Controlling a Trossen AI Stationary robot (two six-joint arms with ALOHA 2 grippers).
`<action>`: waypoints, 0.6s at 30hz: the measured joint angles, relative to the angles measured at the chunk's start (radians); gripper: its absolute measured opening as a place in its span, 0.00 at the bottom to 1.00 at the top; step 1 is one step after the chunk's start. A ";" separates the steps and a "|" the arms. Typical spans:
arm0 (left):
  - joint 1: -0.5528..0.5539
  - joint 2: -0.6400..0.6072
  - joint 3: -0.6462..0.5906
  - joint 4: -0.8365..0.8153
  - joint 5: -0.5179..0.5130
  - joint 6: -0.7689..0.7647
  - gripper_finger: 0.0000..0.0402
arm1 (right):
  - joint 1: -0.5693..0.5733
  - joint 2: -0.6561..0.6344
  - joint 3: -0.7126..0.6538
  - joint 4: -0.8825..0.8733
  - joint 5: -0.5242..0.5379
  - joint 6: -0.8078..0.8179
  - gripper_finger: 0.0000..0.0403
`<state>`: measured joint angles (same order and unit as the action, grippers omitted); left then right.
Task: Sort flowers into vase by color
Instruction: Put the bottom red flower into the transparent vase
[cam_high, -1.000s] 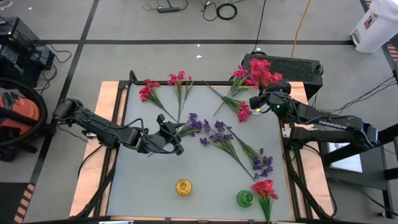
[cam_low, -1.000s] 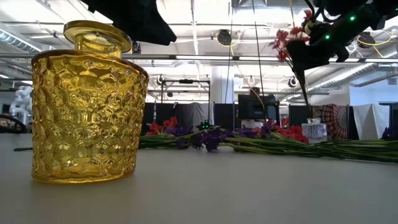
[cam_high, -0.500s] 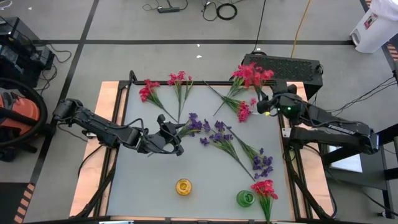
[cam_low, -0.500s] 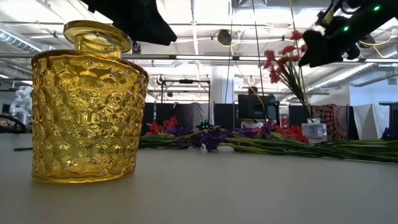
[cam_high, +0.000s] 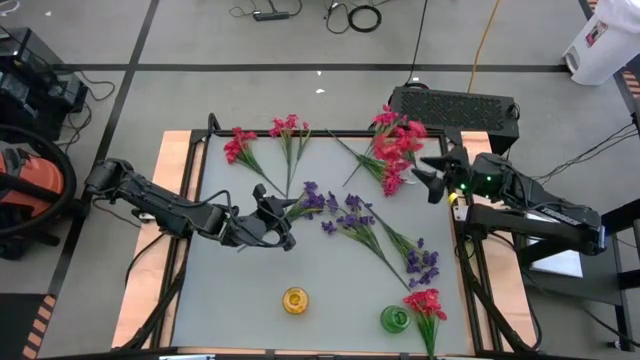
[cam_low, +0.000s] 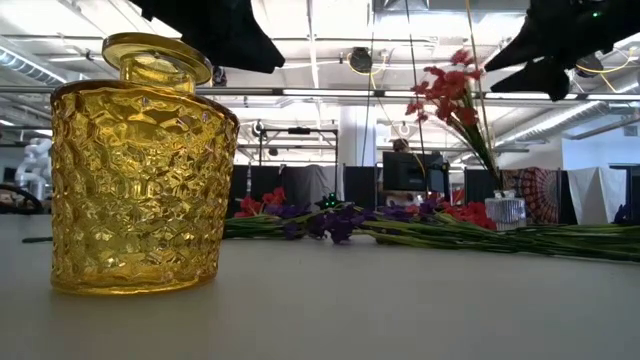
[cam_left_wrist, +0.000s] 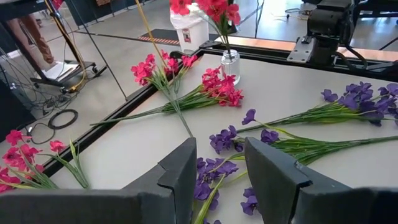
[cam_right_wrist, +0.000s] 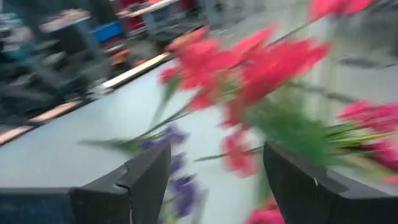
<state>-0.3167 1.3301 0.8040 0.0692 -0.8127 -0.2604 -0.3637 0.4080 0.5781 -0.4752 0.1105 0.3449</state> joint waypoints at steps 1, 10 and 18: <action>0.000 0.000 0.000 0.000 0.000 0.000 0.36 | 0.000 0.000 0.000 -0.006 -0.049 0.015 0.62; 0.000 0.000 0.000 0.000 0.000 0.000 0.36 | 0.010 0.006 0.000 -0.035 -0.243 0.093 0.62; 0.000 0.000 0.000 -0.004 0.033 0.002 0.36 | 0.032 0.006 0.000 -0.055 -0.243 0.081 0.62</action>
<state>-0.3164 1.3304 0.8040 0.0652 -0.7798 -0.2581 -0.3316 0.4141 0.5781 -0.5302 -0.1326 0.4263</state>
